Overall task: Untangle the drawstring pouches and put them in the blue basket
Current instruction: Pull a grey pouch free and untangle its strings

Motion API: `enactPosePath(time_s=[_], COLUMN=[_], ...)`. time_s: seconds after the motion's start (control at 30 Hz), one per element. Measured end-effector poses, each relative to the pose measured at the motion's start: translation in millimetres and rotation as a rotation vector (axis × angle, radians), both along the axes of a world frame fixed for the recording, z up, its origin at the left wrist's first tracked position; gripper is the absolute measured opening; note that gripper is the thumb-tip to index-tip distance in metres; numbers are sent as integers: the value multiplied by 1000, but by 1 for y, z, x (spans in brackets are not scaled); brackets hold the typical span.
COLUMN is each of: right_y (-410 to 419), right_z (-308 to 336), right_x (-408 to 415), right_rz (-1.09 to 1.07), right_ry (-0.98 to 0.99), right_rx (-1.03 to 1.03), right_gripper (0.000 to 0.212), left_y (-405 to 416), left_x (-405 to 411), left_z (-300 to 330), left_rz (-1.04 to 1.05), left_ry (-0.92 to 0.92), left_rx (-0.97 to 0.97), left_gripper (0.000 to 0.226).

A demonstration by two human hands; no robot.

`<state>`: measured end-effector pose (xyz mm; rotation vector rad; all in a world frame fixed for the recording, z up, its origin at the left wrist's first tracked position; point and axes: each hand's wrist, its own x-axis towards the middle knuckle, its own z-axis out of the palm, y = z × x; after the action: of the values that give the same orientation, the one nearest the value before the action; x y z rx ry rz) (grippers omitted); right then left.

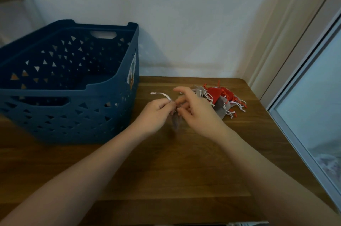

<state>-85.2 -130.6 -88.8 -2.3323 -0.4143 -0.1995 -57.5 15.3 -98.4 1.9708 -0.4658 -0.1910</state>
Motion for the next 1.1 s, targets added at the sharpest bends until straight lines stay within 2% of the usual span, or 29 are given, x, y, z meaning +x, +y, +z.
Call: enactPosePath(time_s=[0.17,0.27,0.33,0.43,0.6,0.77,0.87,0.97,1.1], right_y=[3,3,2,-1,0,4,5,3,1], right_z=[-4,-5,-4,-1,-2,3,9,9,5], right_x=[2,2,1,1,-1,-5,-10,-13,-12], right_rz=[-65,-86,-92,-94,-227,-332,-305,-252,-188], right_ry=[-98,-71,-29,37,36,-13,-97,-197,-164], right_rx=[-22,124,237,274,244,281,126,-112,-354], right_gripper=[26,14,7,4,7,10,9,20,23], left_y=[0,1,2,2,2,-2,-6,-8,-9], left_x=[-2,-4,-5,-7,-5,-12,-19,-21,-21], left_z=[1,2,1,0,-7,-5,-4,-3,-2], left_rz=[59,57,30,-10,-10,41,107,141,123], left_ry=[144,241,236,156,-112,-272,-354,-393,-435], left_rx=[-119,-215,-226,-171,29,63,64,110,217], left_gripper=[29,28,27,25,16,13,15,17,18])
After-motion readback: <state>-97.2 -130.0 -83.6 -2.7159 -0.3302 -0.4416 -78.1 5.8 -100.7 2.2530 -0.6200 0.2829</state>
